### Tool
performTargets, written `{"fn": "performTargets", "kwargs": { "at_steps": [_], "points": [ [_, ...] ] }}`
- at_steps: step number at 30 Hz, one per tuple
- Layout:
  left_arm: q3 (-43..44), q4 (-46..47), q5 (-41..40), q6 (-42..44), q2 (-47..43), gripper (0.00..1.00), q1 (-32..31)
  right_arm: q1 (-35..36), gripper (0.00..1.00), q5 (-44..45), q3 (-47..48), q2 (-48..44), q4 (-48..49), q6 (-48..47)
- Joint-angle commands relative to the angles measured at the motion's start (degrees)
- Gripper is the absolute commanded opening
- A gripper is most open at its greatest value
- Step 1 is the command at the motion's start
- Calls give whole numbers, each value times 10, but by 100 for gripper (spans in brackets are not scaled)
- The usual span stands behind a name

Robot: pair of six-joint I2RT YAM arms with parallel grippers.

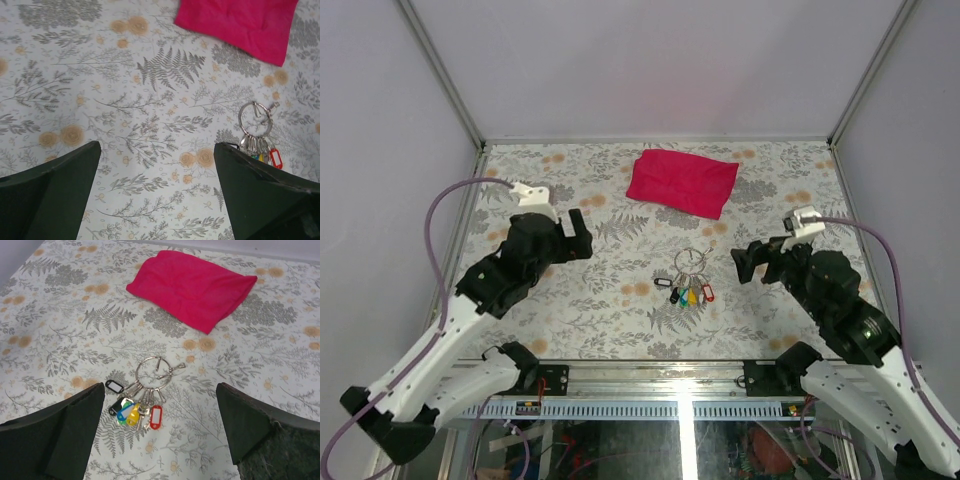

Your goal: Put the keys on the keyring

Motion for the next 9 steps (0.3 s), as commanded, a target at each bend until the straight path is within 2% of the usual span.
{"fn": "performTargets", "kwargs": {
  "at_steps": [1, 9],
  "points": [
    [-49, 35, -76, -17, -58, 100, 3, -1, 99, 40, -40, -69, 5, 7],
    [-95, 29, -80, -22, -115, 100, 2, -1, 99, 87, -55, -88, -13, 20]
  ]
}}
